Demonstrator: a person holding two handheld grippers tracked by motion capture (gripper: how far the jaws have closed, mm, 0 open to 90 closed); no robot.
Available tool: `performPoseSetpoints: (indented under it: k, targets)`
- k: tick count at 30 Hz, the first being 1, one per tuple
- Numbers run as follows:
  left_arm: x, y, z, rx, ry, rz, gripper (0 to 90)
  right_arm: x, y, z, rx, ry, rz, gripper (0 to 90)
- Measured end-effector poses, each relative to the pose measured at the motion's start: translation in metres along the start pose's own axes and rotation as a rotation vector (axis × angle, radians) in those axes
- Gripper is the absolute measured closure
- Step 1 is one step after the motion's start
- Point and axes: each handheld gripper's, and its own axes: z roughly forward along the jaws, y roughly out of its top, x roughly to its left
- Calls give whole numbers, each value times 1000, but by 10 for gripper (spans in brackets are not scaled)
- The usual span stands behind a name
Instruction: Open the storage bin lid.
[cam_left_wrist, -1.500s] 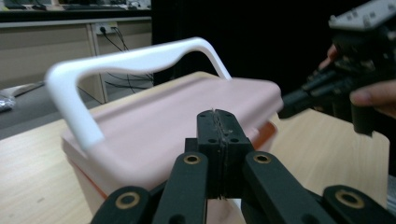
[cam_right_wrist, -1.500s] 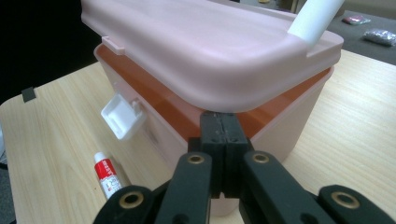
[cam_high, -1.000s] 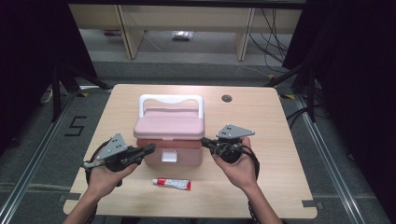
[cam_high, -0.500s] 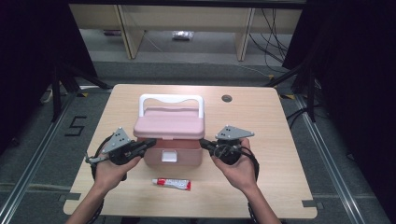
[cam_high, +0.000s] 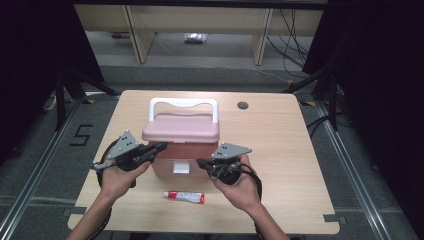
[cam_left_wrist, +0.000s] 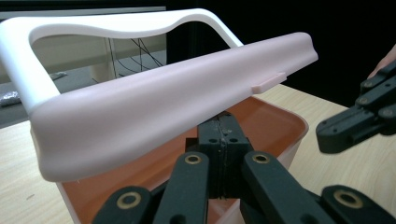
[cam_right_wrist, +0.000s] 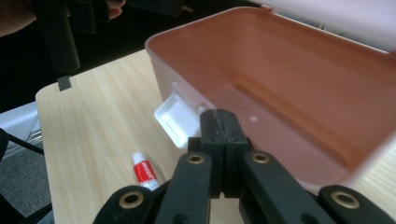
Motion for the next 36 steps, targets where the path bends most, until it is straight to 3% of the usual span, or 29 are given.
performPoseSetpoints:
  k: [4,5,12,20,30,36]
  targets:
    - [1,5,0,-5,2,10,897,8,1,10,13,18,-1,900]
    - [1,5,0,-6,1,12,896,9,2,13,16,17,-24,900]
    - [3,12,2,-18,5,15,896,20,4,33,36,28,-61,900]
    - [6,20,4,-27,10,25,897,27,2,53,58,-1,-103,900]
    - [8,30,8,-33,13,42,897,27,2,58,78,-4,-124,900]
    - [11,37,11,-49,24,36,896,28,0,58,69,-15,-104,900]
